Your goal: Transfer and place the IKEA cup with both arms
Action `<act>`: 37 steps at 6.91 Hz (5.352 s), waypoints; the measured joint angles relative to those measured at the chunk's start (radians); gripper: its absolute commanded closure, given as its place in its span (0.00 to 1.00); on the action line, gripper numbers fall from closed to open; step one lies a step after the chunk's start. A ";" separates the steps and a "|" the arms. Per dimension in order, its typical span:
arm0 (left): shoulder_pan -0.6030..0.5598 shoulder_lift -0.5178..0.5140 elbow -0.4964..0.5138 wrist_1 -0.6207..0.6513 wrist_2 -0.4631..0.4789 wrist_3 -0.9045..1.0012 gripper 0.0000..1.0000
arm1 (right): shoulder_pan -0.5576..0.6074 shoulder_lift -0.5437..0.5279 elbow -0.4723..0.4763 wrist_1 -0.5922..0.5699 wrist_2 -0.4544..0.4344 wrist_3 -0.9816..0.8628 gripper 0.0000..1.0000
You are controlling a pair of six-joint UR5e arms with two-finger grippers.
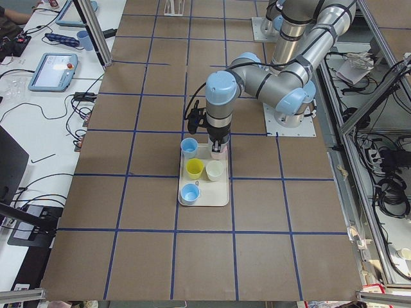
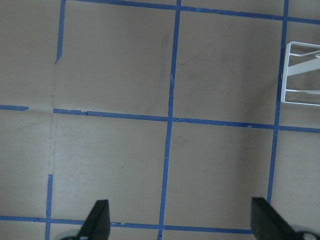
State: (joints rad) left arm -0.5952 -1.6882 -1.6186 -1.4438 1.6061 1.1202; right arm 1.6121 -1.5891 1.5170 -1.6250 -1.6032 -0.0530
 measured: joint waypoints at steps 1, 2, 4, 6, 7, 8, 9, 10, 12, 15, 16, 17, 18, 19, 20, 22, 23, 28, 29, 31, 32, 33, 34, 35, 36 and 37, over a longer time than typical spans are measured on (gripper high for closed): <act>0.037 -0.077 0.044 0.005 0.001 0.055 1.00 | 0.000 0.034 -0.045 0.017 0.005 -0.001 0.00; 0.062 -0.155 0.098 0.008 0.004 0.105 1.00 | 0.000 0.061 -0.080 0.049 0.013 0.000 0.00; 0.086 -0.287 0.184 0.005 0.004 0.160 1.00 | 0.001 0.047 -0.055 0.078 0.045 0.000 0.00; 0.095 -0.379 0.209 0.030 0.004 0.175 1.00 | 0.001 -0.009 0.025 0.070 0.054 -0.003 0.00; 0.096 -0.414 0.208 0.051 0.003 0.180 1.00 | 0.000 -0.021 0.043 0.067 0.054 -0.005 0.00; 0.096 -0.434 0.206 0.065 0.002 0.181 1.00 | 0.000 -0.025 0.051 0.066 0.056 -0.005 0.00; 0.095 -0.444 0.202 0.069 -0.002 0.181 1.00 | -0.001 -0.026 0.053 0.065 0.056 -0.005 0.00; 0.094 -0.447 0.196 0.070 -0.006 0.181 1.00 | -0.002 -0.026 0.052 0.065 0.057 -0.005 0.00; 0.092 -0.447 0.171 0.078 -0.006 0.176 1.00 | -0.003 -0.026 0.049 0.065 0.059 -0.005 0.00; 0.092 -0.448 0.149 0.112 0.001 0.175 0.51 | -0.003 -0.026 0.048 0.065 0.059 -0.005 0.00; 0.093 -0.449 0.141 0.114 -0.002 0.176 0.46 | -0.003 -0.026 0.048 0.065 0.059 -0.005 0.00; 0.094 -0.449 0.130 0.115 -0.004 0.176 0.45 | -0.003 -0.026 0.048 0.065 0.058 -0.005 0.00; 0.096 -0.448 0.127 0.115 -0.003 0.177 0.32 | -0.003 -0.026 0.048 0.065 0.058 -0.005 0.00; 0.096 -0.443 0.135 0.115 0.000 0.177 0.20 | -0.003 -0.026 0.048 0.065 0.058 -0.005 0.00; 0.095 -0.430 0.149 0.111 0.001 0.177 0.16 | -0.003 -0.026 0.048 0.065 0.058 -0.004 0.00; 0.077 -0.396 0.201 0.081 -0.002 0.176 0.15 | -0.003 -0.026 0.048 0.065 0.058 -0.004 0.00; 0.051 -0.365 0.227 0.042 -0.008 0.168 0.15 | -0.003 -0.026 0.048 0.065 0.058 -0.004 0.00; -0.239 -0.086 0.257 -0.235 0.018 -0.208 0.13 | -0.005 -0.026 0.048 0.065 0.060 -0.003 0.00; -0.332 -0.039 0.256 -0.263 0.032 -0.336 0.13 | -0.006 -0.026 0.048 0.065 0.061 -0.002 0.00; -0.547 0.027 0.255 -0.324 0.054 -0.663 0.13 | -0.008 -0.026 0.047 0.065 0.059 -0.005 0.00; -0.669 0.046 0.254 -0.335 0.049 -0.824 0.12 | -0.008 -0.026 0.046 0.065 0.059 -0.006 0.00; -0.786 0.055 0.252 -0.336 0.040 -0.954 0.12 | -0.009 -0.025 0.044 0.065 0.061 -0.005 0.00; -0.867 0.062 0.242 -0.333 0.034 -1.035 0.12 | -0.011 -0.024 0.041 0.065 0.061 -0.004 0.00; -0.912 0.072 0.220 -0.326 0.014 -1.077 0.11 | -0.011 -0.023 0.037 0.065 0.061 -0.003 0.00; -0.931 0.085 0.195 -0.312 -0.019 -1.092 0.06 | -0.012 -0.022 0.033 0.064 0.061 -0.001 0.00; -0.938 0.096 0.178 -0.289 -0.039 -1.095 0.05 | -0.013 -0.021 0.031 0.064 0.062 0.000 0.00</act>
State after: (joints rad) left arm -1.5329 -1.5925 -1.4404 -1.7332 1.5673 0.0255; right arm 1.5995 -1.6105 1.5476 -1.5614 -1.5414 -0.0530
